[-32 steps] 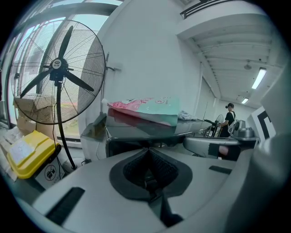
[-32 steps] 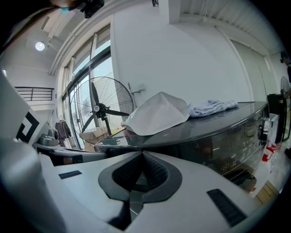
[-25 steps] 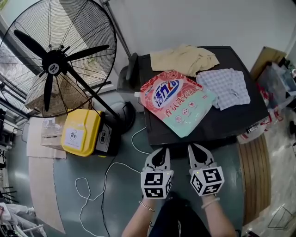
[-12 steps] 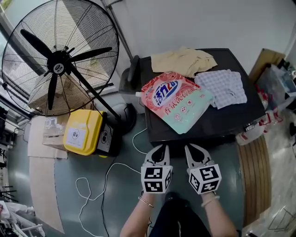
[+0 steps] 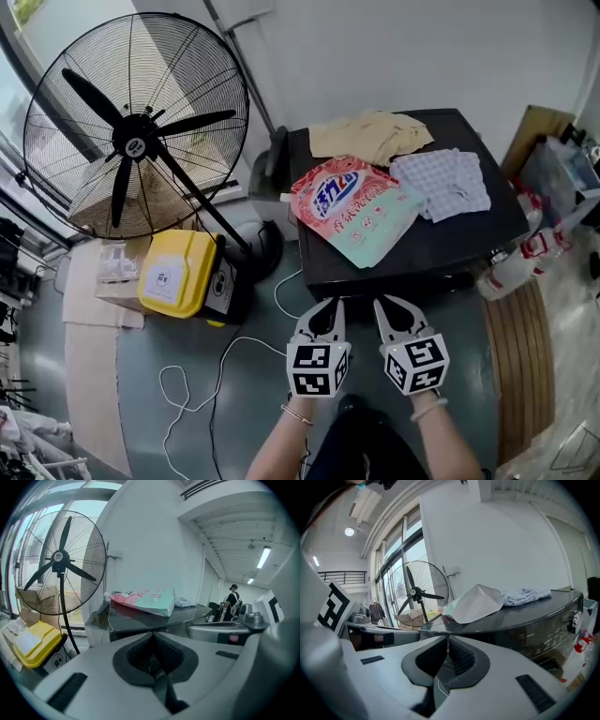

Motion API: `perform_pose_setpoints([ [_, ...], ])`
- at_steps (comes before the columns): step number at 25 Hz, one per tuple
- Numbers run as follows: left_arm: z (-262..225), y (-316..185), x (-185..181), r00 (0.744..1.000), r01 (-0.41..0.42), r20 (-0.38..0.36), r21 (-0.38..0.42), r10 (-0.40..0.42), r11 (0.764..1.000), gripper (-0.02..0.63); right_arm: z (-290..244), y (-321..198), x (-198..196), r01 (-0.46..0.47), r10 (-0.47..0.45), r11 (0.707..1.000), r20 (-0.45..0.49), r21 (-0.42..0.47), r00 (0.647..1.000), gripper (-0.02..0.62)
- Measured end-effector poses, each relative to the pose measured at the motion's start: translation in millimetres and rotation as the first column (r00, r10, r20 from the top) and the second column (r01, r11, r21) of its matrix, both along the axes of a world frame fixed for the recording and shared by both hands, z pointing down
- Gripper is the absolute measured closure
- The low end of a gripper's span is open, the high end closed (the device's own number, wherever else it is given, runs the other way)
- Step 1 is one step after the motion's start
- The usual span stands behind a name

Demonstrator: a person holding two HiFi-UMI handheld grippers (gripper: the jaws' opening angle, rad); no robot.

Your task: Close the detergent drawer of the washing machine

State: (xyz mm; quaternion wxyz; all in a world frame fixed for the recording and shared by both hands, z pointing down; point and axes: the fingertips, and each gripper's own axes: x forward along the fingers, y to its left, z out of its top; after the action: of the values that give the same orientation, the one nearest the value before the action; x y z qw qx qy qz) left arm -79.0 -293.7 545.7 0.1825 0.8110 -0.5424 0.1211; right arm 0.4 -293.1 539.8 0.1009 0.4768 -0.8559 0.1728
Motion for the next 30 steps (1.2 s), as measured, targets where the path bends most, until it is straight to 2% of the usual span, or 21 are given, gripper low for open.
perform_pose_setpoints([
  [15, -53.3, 50.8, 17.2, 1.0, 0.014, 0.011, 0.059, -0.015, 0.998, 0.591, -50.6, 44.1, 28.3, -0.01, 0.007, 0.998, 0.044, 0.062, 0.999, 0.569],
  [30, -107.6, 99.8, 33.6, 0.999, 0.03, 0.036, 0.132, -0.036, 0.991, 0.591, -108.4, 86.2, 56.8, 0.005, -0.011, 0.986, 0.036, 0.168, 0.999, 0.571],
])
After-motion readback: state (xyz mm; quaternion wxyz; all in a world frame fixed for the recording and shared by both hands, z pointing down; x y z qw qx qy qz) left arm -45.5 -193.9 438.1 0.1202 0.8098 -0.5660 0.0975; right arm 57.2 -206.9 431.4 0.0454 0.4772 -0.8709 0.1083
